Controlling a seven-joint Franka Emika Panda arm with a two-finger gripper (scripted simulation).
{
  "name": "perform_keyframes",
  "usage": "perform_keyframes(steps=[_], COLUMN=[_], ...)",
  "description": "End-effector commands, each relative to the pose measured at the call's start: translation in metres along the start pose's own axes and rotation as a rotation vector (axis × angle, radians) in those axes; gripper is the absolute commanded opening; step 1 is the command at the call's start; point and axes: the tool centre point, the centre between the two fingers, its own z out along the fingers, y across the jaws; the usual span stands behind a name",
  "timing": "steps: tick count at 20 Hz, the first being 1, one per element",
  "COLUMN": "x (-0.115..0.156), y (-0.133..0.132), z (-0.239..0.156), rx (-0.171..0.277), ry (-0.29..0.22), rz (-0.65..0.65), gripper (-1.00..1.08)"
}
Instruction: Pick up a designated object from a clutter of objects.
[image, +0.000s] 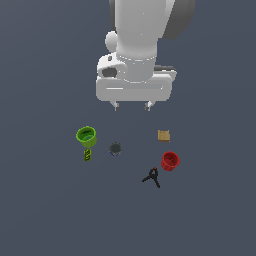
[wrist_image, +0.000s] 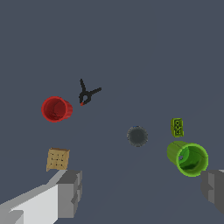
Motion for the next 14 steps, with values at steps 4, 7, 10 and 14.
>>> perform_keyframes(steps=[4, 7, 10, 14], x=[0.0007, 0.0028, 0.0041, 0.0042], y=[0.0016, 0.0061, 0.0094, 0.0096], z=[0.0000, -0.0003, -0.0016, -0.0020], rx=[-0.001, -0.002, -0.003, -0.004], ry=[-0.001, -0.003, -0.005, -0.005], rz=[-0.003, -0.012, -0.016, -0.015], gripper=[1.00, 1.00, 1.00, 1.00])
